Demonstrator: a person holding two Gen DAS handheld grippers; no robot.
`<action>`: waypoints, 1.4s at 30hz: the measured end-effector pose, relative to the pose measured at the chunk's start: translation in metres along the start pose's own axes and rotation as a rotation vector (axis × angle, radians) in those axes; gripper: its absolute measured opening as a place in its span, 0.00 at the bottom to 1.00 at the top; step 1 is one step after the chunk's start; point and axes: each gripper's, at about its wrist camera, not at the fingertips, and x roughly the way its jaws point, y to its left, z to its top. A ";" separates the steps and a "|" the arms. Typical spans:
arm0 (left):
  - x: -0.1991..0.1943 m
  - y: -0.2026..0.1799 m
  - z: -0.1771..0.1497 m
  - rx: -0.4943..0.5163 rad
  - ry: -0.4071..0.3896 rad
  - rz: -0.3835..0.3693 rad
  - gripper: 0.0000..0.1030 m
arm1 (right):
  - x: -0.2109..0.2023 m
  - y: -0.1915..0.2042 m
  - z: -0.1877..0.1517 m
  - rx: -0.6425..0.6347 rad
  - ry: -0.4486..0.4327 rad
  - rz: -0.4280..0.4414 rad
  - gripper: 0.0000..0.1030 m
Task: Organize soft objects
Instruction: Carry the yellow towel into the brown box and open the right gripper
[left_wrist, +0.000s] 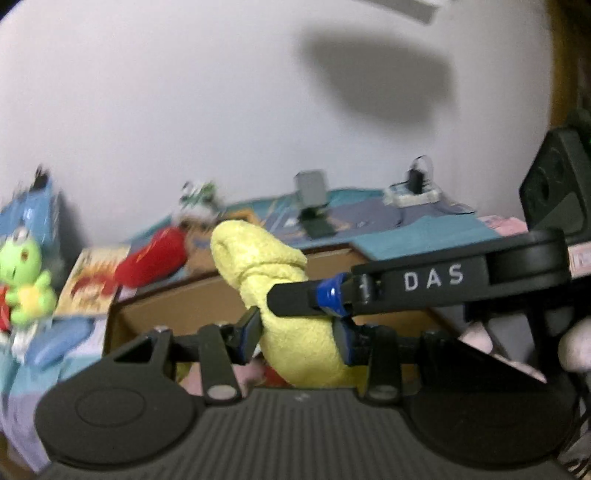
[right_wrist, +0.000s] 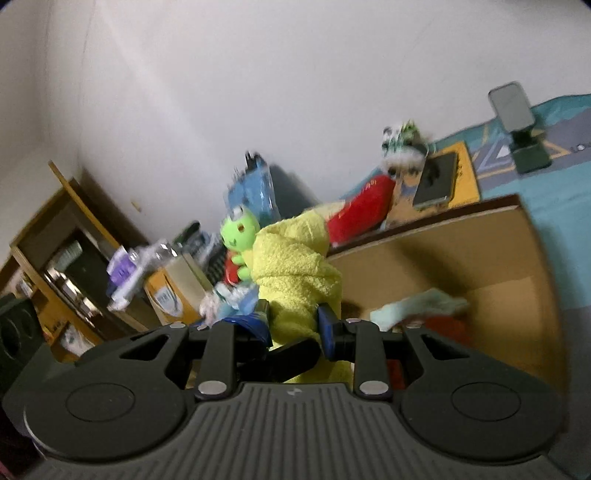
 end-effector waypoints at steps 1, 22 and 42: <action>0.002 0.008 -0.002 -0.016 0.019 0.008 0.38 | 0.007 0.002 -0.002 -0.007 0.014 -0.009 0.10; 0.059 0.031 -0.026 -0.056 0.251 0.153 0.63 | 0.025 -0.013 -0.013 -0.034 0.095 -0.267 0.11; 0.014 0.011 -0.016 -0.043 0.230 0.263 0.75 | -0.022 0.018 -0.027 -0.103 0.059 -0.309 0.12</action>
